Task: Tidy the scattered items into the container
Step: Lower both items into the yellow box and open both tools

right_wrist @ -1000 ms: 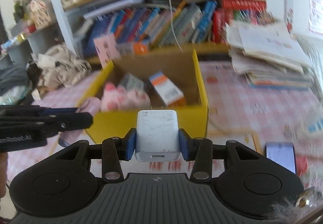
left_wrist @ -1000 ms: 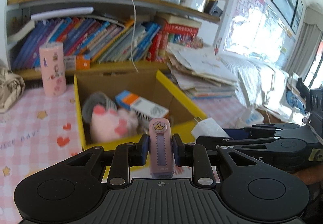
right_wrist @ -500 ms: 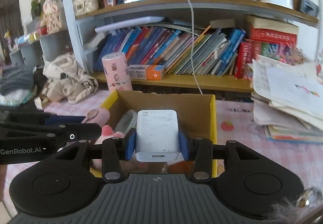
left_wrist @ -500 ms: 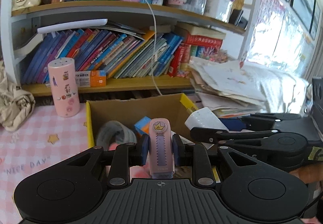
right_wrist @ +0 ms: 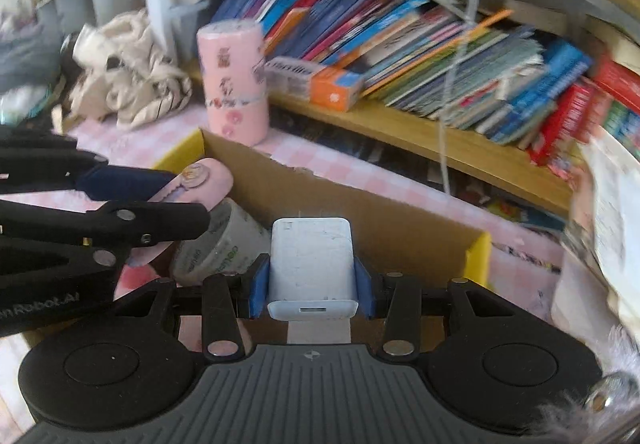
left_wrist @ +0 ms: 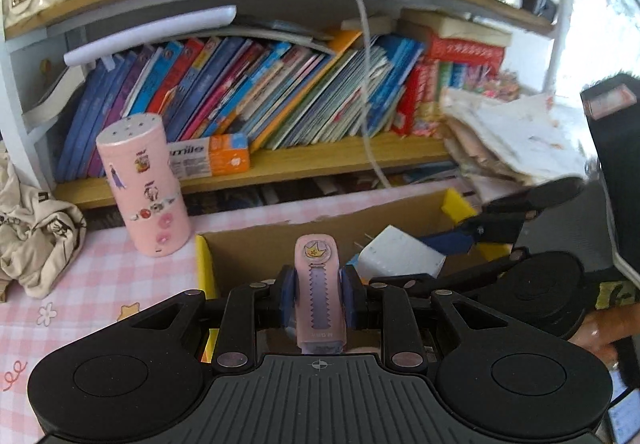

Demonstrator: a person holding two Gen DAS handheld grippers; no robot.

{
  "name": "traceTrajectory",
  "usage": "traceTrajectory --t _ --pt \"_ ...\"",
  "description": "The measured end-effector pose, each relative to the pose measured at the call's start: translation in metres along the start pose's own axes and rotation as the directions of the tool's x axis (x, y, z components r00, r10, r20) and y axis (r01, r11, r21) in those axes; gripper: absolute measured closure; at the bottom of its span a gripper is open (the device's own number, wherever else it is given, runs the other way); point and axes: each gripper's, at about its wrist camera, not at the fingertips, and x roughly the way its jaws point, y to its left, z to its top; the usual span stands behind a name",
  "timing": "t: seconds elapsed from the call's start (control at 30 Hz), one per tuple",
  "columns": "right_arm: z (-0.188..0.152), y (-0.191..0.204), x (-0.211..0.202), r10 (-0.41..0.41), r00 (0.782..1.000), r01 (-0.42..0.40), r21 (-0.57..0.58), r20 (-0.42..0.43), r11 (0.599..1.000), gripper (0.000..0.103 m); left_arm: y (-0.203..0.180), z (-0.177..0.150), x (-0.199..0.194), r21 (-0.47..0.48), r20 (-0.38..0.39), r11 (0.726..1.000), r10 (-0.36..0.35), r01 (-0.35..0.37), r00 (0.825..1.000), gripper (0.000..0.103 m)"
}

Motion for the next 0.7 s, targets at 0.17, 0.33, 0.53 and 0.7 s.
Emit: traceTrajectory --t 0.17,0.33,0.53,0.7 --pt "0.008 -0.001 0.026 0.001 0.997 -0.006 -0.072 -0.072 0.997 0.062 0.006 -0.002 0.019 -0.003 -0.045 1.000 0.021 -0.021 0.999 0.080" --pt "0.007 -0.002 0.041 0.010 0.995 -0.019 -0.093 -0.103 0.995 0.062 0.009 -0.006 0.029 -0.005 -0.079 1.000 0.027 -0.028 0.996 0.079" --pt "0.011 -0.002 0.044 0.011 0.995 -0.020 -0.092 -0.101 0.996 0.056 0.013 -0.009 0.031 -0.005 -0.084 0.999 0.031 -0.032 0.996 0.077" --pt "0.009 -0.007 0.038 -0.015 0.997 0.011 -0.059 -0.073 0.998 0.035 0.015 -0.009 0.016 -0.024 -0.030 0.999 0.026 -0.027 0.999 0.051"
